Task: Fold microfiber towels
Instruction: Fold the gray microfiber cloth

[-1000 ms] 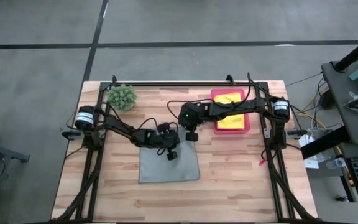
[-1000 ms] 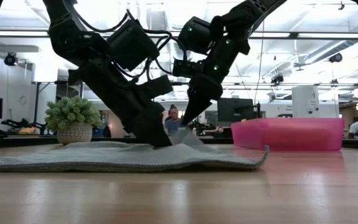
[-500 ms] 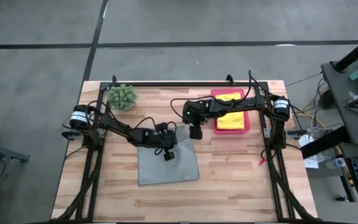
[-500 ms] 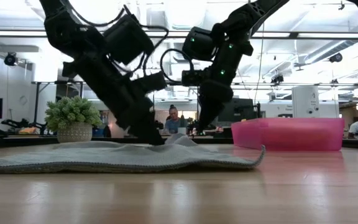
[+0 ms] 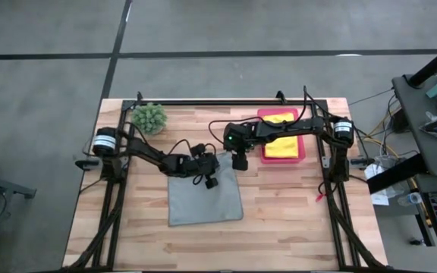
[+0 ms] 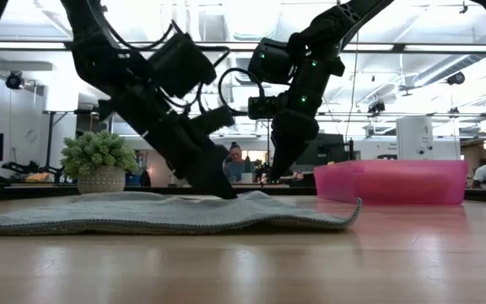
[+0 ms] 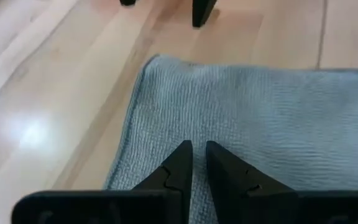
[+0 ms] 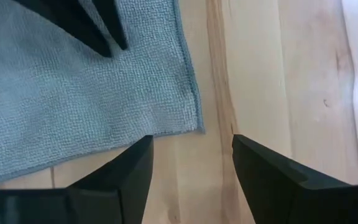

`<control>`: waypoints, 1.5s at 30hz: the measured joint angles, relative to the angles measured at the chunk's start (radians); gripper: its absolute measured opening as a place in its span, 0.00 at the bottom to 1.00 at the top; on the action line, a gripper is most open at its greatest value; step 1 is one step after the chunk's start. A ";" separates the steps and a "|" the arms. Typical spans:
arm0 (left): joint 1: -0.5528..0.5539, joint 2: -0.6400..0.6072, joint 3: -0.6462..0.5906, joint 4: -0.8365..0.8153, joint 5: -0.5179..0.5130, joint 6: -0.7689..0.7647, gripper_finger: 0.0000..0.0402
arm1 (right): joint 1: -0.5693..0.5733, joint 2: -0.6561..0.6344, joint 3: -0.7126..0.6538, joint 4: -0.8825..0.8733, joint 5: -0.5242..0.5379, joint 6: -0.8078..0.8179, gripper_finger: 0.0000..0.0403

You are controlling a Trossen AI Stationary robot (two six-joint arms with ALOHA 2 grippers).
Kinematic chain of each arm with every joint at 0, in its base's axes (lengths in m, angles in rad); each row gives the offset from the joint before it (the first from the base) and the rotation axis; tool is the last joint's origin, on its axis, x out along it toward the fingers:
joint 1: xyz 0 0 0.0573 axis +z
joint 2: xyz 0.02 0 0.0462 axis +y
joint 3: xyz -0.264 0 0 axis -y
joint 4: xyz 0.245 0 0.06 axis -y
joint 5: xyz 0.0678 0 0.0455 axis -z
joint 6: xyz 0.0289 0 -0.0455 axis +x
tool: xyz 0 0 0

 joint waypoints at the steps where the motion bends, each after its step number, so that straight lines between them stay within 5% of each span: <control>1: 0.002 0.008 0.001 0.004 0.000 0.000 0.08 | 0.000 0.000 0.000 0.001 0.000 0.007 0.52; 9: 0.016 0.016 0.012 0.004 -0.002 0.028 0.08 | 0.037 -0.001 -0.002 0.035 -0.030 -0.002 0.50; 18: -0.043 -0.222 0.011 -0.244 0.004 0.054 0.08 | 0.122 -0.056 -0.004 0.010 -0.029 0.038 0.45; 27: -0.272 -0.414 0.021 -0.510 0.057 -0.173 0.08 | 0.297 -0.076 -0.017 0.034 -0.020 0.118 0.46; 37: -0.577 -0.383 0.098 -0.686 0.134 -0.640 0.08 | 0.533 -0.075 -0.057 0.135 0.097 0.218 0.45; 45: -0.753 -0.308 0.131 -0.711 0.141 -0.637 0.08 | 0.684 -0.074 -0.104 0.241 0.222 0.303 0.45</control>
